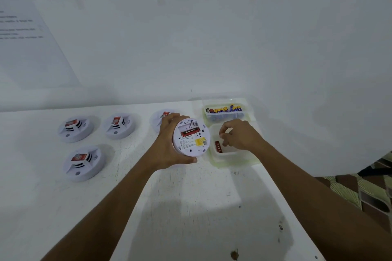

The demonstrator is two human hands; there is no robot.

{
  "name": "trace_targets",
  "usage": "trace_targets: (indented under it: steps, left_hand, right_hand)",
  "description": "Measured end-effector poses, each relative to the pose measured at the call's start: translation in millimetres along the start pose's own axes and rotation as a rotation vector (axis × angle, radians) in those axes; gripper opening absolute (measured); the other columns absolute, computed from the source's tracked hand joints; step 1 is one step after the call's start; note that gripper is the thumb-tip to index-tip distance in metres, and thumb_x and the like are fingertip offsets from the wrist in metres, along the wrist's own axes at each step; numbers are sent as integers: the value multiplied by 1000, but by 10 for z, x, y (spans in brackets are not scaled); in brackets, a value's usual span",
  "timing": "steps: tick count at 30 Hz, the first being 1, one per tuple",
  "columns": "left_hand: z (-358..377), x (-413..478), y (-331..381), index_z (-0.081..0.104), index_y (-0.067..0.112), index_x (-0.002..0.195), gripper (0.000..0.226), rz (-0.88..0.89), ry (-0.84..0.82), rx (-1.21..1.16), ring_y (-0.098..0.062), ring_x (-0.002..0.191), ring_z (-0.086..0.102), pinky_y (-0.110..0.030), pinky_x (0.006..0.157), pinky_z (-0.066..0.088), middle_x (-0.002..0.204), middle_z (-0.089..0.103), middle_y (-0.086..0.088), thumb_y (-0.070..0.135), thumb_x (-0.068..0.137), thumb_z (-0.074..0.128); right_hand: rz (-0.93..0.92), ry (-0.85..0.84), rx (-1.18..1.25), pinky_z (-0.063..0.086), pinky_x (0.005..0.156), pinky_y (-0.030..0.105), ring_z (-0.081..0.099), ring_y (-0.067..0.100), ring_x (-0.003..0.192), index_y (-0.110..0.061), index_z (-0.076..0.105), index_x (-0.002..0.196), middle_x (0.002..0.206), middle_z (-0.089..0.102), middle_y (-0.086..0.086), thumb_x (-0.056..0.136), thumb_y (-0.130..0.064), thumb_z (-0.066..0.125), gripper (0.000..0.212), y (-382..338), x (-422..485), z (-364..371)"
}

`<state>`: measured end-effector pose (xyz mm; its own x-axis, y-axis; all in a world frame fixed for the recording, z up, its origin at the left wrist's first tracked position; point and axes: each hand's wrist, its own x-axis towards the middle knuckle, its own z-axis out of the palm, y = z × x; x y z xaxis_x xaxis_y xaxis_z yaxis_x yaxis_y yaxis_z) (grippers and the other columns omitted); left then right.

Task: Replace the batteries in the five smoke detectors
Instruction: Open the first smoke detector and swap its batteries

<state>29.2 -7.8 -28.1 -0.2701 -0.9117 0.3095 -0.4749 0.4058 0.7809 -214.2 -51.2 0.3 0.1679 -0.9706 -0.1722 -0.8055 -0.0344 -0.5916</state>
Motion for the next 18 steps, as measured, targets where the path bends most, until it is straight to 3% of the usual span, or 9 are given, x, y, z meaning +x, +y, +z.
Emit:
trace_targets:
  steps: [3,6,8,10,11,14,16,18]
  left_hand:
    - [-18,4,-1,21,65,127,108,-4,-5,9,-17,139,26,-48,119,23,135,24,38,34,51,91]
    - [9,11,-20,28,56,130,110,7,-33,-32,7,130,32,-26,118,22,129,29,49,9,54,92]
    - [21,11,12,27,57,133,102,15,-47,-31,8,131,32,-16,116,20,135,32,43,23,60,90]
    - [27,34,99,26,64,131,91,20,-8,-43,-14,136,35,-32,119,22,141,38,20,59,59,82]
    - [29,47,103,27,62,130,90,24,12,-60,-24,135,36,-43,118,24,140,40,9,66,57,79]
    - [36,65,98,32,48,134,94,27,48,-60,-30,131,39,-54,113,28,137,42,-4,66,55,80]
    - [27,42,106,35,36,134,97,7,30,-62,-32,132,39,-54,114,28,140,42,-8,70,55,79]
    - [-12,22,144,35,38,132,97,-34,33,-40,-27,135,37,-49,114,31,144,39,-5,64,53,84]
  right_hand:
    - [-64,60,151,53,73,26,64,3,67,-26,64,81,75,74,-6,94,-16,59,17,-93,-102,-83]
    - [-227,189,366,45,66,6,63,-5,71,-20,68,86,86,71,-10,92,-12,63,12,-303,-276,-100]
    - [-290,222,387,48,69,9,64,-6,78,-20,70,86,91,70,-16,91,-10,65,12,-427,-350,-29]
    - [-322,261,371,54,74,22,67,-2,82,-16,73,88,94,70,-12,89,-7,66,11,-493,-376,74]
    - [-342,295,366,56,77,25,68,2,83,-15,74,88,95,70,-9,88,-7,67,10,-511,-379,118]
    - [-371,383,397,56,81,25,68,6,85,-17,76,88,91,71,-9,86,-8,69,11,-554,-402,204]
    - [-362,423,422,54,79,19,66,3,86,-17,76,88,87,69,-14,86,-8,69,12,-592,-423,243]
    - [-322,440,447,50,77,12,65,1,87,-17,76,87,86,67,-19,86,-8,69,11,-647,-458,271]
